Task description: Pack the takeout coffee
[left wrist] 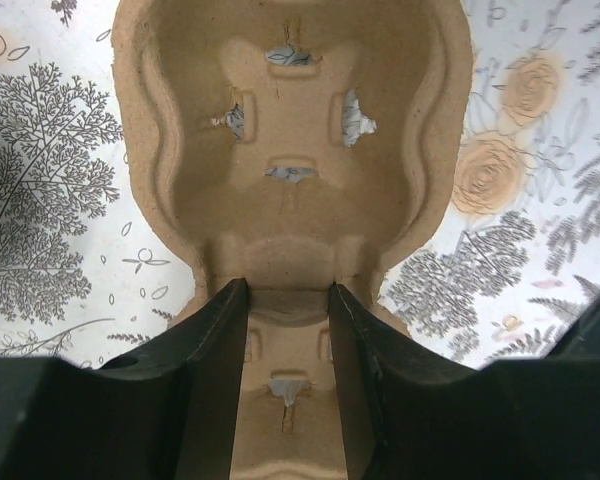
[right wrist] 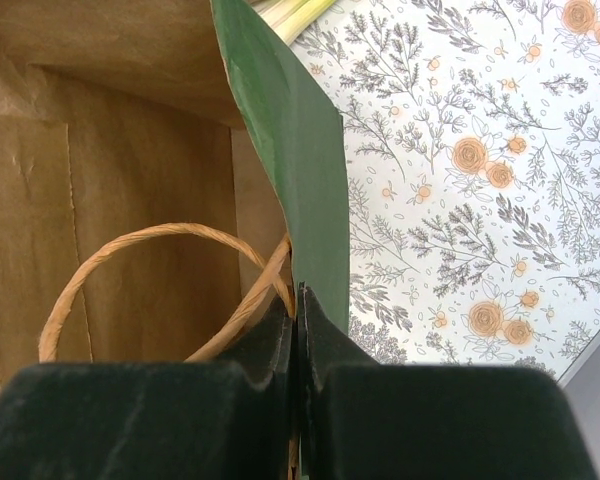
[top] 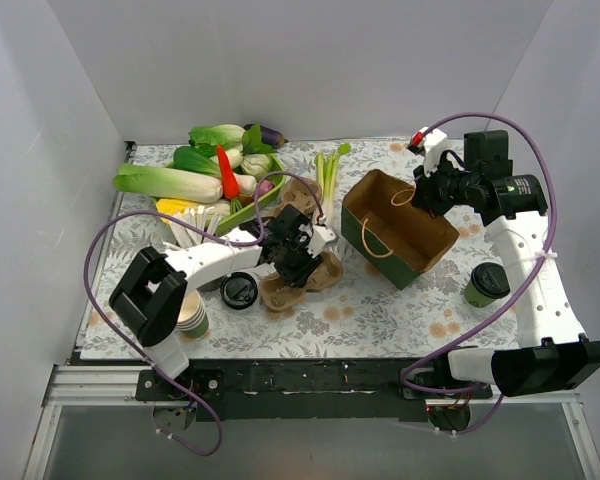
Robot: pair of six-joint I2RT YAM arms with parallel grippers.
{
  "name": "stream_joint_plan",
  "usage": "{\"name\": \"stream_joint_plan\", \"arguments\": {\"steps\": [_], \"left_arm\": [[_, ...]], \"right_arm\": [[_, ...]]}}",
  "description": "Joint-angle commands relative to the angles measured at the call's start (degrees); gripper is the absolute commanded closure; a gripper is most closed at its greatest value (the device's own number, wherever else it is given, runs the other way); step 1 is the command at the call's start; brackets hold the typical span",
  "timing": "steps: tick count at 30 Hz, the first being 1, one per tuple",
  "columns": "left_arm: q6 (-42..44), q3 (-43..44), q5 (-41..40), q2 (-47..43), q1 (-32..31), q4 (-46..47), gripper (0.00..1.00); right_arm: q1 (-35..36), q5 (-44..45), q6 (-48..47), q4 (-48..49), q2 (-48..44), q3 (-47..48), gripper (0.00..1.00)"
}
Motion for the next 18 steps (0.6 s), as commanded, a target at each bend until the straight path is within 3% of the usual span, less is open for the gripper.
{"name": "stream_joint_plan", "arguments": {"steps": [1,5,11,15,18], "left_arm": [[-0.48,2.89,5.95,-10.12,1.27,-1.27,0.96],[-0.92,2.45,5.27,-15.67,2.67,2.25,1.0],[-4.6,7.19,7.89,-20.16,11.45,2.51,1.0],[-3.21,10.18,7.98,-26.57,15.68,12.25,1.0],[-3.9,13.86,11.31,-26.42,16.3,18.68,1.0]], "right_arm": [[-0.43,-2.48,-2.93,-2.31,-1.93,1.07,0.99],[-0.43,-7.92,-5.3,-7.41,-2.89,3.17,0.99],[-0.43,-18.73,-11.19,-16.99,-1.67,7.39,0.99],[-0.34,-24.28,-11.72,-21.12,1.31,8.98,0.99],[-0.25,-27.27,-12.16,-21.13,2.2,7.84,0.99]]}}
